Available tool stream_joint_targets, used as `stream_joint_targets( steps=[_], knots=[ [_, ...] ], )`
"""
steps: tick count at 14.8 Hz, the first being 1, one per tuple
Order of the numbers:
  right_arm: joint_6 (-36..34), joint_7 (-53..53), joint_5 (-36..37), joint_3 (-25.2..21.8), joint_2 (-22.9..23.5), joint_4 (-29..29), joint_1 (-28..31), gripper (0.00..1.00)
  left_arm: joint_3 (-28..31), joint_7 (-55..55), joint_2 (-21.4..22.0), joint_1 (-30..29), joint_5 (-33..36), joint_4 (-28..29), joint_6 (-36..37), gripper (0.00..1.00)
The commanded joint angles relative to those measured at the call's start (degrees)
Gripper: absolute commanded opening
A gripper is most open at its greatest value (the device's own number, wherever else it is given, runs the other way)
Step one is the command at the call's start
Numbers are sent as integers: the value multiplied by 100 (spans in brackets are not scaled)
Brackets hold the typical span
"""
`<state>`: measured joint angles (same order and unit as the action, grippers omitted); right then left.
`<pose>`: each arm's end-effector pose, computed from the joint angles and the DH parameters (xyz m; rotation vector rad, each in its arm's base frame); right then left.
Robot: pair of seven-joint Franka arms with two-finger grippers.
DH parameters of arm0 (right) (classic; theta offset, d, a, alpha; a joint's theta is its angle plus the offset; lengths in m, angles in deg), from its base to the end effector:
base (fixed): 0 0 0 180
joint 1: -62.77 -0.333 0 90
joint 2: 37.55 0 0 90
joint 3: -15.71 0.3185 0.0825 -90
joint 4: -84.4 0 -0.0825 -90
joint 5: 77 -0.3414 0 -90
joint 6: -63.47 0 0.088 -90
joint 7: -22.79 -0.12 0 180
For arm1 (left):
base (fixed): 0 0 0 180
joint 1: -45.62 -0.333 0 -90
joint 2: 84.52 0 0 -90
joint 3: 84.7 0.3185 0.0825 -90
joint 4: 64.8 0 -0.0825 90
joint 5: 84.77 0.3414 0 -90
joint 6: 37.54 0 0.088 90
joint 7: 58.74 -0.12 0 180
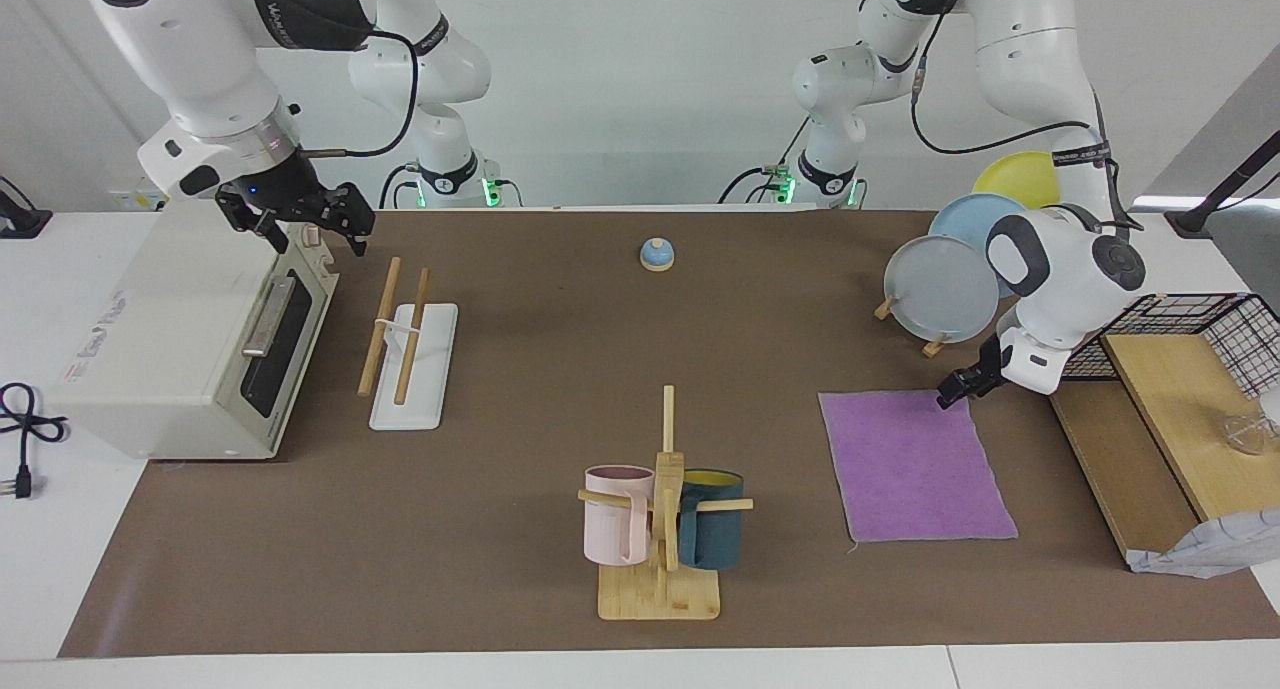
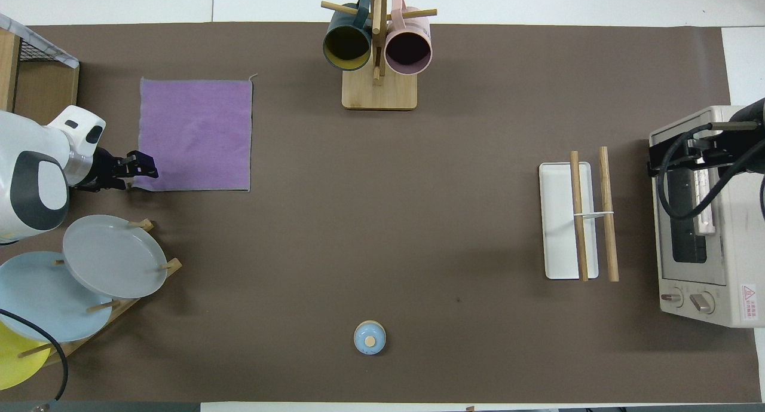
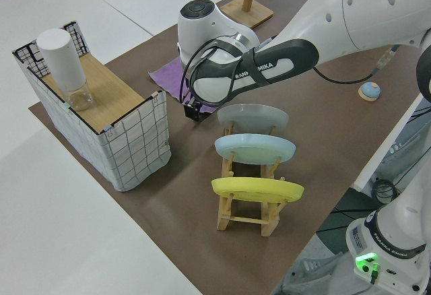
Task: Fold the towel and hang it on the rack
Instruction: 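Reach the left gripper over the purple towel's edge nearest the robot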
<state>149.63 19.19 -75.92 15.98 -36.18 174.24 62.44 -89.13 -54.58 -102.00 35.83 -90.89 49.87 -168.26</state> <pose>0.5103 0.0029 0.5975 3.1156 -0.0823 -0.1363 0.5656 0.0513 0.3226 3.0159 0.3639 -0.0359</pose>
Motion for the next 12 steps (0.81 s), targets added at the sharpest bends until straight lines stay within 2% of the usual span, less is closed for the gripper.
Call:
stream_joint_targets(
  steps=[1, 8, 9, 11, 12],
  knots=[
    [-64, 87, -90, 25, -66, 33, 59, 100, -22, 84, -1, -40, -74, 47, -15, 71],
    [-64, 87, -90, 25, -66, 33, 59, 100, -22, 94, -62, -49, -91, 38, -24, 36],
    [-64, 87, -81, 25, -66, 33, 59, 100, -22, 94, -62, -49, -91, 30, -15, 29],
    [-64, 87, -90, 25, -66, 33, 59, 100, -22, 85, -62, -40, -91, 12, 2, 3],
    [-64, 87, -90, 25, -66, 33, 59, 100, -22, 67, -62, -14, -91, 3, 11, 0]
  ],
)
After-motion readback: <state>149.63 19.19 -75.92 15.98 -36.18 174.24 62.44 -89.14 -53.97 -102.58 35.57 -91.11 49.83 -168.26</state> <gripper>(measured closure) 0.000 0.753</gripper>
